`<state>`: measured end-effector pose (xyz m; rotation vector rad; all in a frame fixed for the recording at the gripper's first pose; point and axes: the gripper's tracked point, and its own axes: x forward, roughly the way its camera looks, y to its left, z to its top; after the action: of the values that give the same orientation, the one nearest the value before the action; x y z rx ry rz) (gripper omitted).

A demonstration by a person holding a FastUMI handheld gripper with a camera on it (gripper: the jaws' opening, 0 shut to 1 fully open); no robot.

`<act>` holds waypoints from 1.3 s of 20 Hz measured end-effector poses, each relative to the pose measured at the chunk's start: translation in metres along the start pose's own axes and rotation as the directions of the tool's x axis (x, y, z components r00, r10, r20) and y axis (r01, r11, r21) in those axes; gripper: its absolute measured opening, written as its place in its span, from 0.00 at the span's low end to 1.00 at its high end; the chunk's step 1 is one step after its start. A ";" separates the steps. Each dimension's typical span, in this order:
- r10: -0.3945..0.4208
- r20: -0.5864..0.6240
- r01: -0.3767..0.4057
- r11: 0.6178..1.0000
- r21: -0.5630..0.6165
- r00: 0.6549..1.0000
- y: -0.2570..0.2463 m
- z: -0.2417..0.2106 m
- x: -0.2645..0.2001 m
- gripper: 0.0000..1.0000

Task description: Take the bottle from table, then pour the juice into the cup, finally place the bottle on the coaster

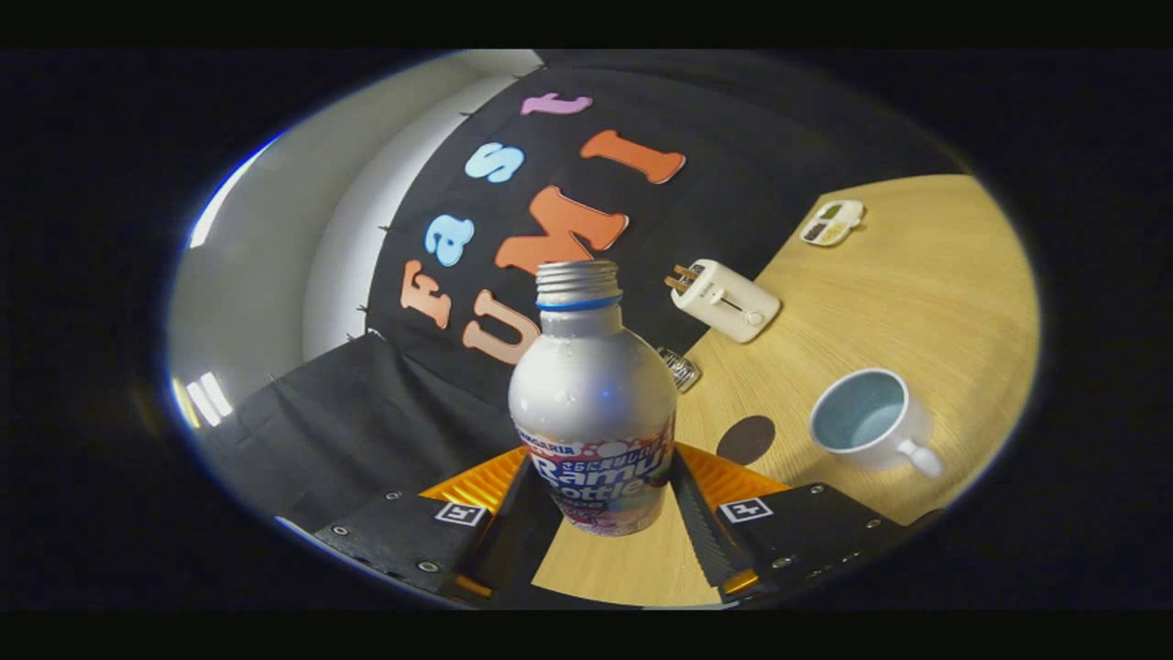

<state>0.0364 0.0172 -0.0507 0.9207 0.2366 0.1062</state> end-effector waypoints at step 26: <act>-0.256 -0.043 0.173 0.759 -0.628 0.966 -0.074 -0.045 0.141 0.78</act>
<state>0.1608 0.0343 -0.1580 0.2162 0.3965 0.0226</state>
